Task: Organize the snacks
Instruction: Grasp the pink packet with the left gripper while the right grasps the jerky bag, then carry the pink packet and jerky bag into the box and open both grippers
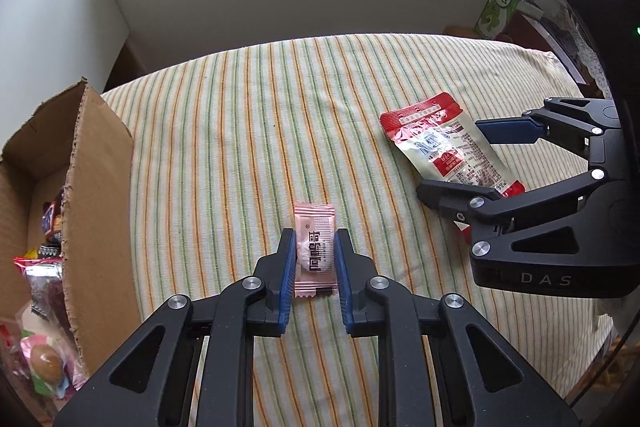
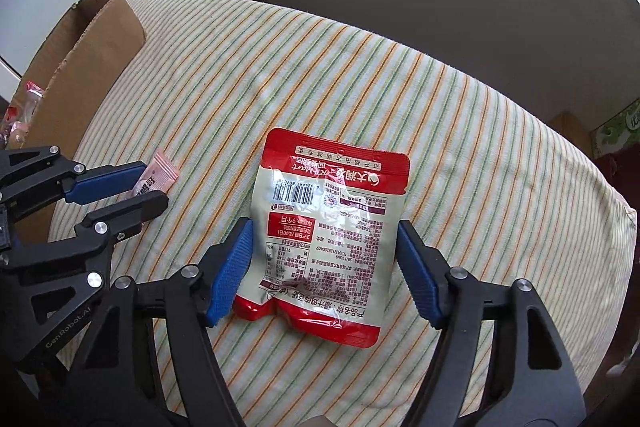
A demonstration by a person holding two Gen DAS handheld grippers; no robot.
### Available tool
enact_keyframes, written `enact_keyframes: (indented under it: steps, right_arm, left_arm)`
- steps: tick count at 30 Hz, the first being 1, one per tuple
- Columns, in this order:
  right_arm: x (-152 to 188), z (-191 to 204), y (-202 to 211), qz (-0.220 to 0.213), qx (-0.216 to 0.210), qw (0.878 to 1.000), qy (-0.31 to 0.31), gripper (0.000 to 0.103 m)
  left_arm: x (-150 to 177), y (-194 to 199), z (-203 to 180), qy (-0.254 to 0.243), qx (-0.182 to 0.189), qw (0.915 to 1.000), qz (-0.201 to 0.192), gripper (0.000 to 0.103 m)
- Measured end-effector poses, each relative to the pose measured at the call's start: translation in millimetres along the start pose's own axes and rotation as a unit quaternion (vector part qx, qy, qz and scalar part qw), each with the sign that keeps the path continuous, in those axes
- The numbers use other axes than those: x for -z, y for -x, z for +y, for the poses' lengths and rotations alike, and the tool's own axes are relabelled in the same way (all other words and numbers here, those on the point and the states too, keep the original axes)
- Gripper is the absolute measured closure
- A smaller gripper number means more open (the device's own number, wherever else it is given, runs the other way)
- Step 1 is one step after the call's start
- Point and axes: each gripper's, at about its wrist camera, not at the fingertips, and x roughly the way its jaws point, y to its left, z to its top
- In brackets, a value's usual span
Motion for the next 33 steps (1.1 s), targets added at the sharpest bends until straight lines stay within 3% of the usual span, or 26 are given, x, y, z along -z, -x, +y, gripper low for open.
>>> enact_keyframes:
  steps: [2, 9, 13, 19, 25, 33]
  right_arm:
    - [4, 2, 6, -0.006, -0.007, 1.000, 0.005, 0.043]
    - [33, 2, 18, -0.023, -0.032, 0.999, -0.007, 0.048]
    - [59, -5, 28, -0.046, -0.053, 0.997, -0.032, 0.049]
    - [82, -6, 43, -0.064, -0.066, 0.995, -0.047, 0.049]
    - [94, -18, 62, -0.094, -0.079, 0.991, -0.060, 0.049]
    - [94, 13, 94, -0.129, -0.085, 0.987, -0.048, 0.049]
  left_arm:
    - [2, 2, 0, 0.000, 0.004, 1.0000, -0.001, 0.086]
    - [23, 14, -8, -0.010, 0.020, 0.9997, -0.009, 0.086]
    - [29, 22, -10, 0.001, 0.038, 0.9991, -0.020, 0.086]
    - [41, 32, -20, -0.007, 0.037, 0.9987, -0.034, 0.086]
    - [56, 47, -24, -0.008, 0.035, 0.9978, -0.056, 0.086]
    - [64, 81, -16, -0.002, 0.042, 0.9945, -0.096, 0.086]
